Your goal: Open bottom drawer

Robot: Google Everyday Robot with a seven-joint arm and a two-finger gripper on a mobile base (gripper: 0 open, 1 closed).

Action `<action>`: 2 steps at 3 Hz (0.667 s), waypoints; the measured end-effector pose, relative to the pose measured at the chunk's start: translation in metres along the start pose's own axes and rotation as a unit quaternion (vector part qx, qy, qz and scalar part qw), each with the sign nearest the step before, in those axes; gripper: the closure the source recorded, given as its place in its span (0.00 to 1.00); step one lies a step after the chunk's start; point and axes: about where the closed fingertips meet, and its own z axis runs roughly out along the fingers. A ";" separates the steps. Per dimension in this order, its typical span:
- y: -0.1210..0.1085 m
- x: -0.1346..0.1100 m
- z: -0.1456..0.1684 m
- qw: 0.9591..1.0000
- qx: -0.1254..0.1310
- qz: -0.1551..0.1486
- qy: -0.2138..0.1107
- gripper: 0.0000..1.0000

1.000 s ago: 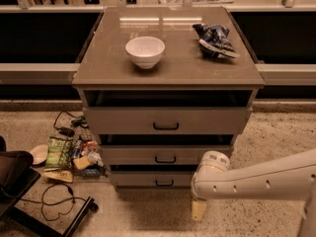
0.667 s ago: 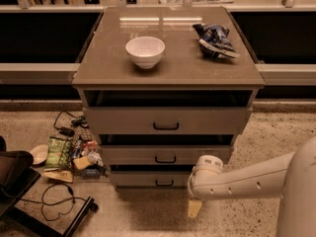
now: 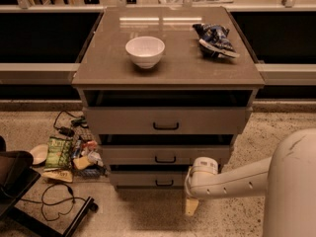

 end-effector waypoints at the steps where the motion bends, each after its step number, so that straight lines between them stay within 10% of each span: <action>1: 0.010 -0.002 0.021 1.000 -0.016 0.002 -0.005 0.00; 2: 0.017 -0.008 0.062 1.000 -0.024 0.004 -0.016 0.00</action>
Offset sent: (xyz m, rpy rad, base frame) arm 0.0116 0.0273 -0.1396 0.0494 0.0318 0.0689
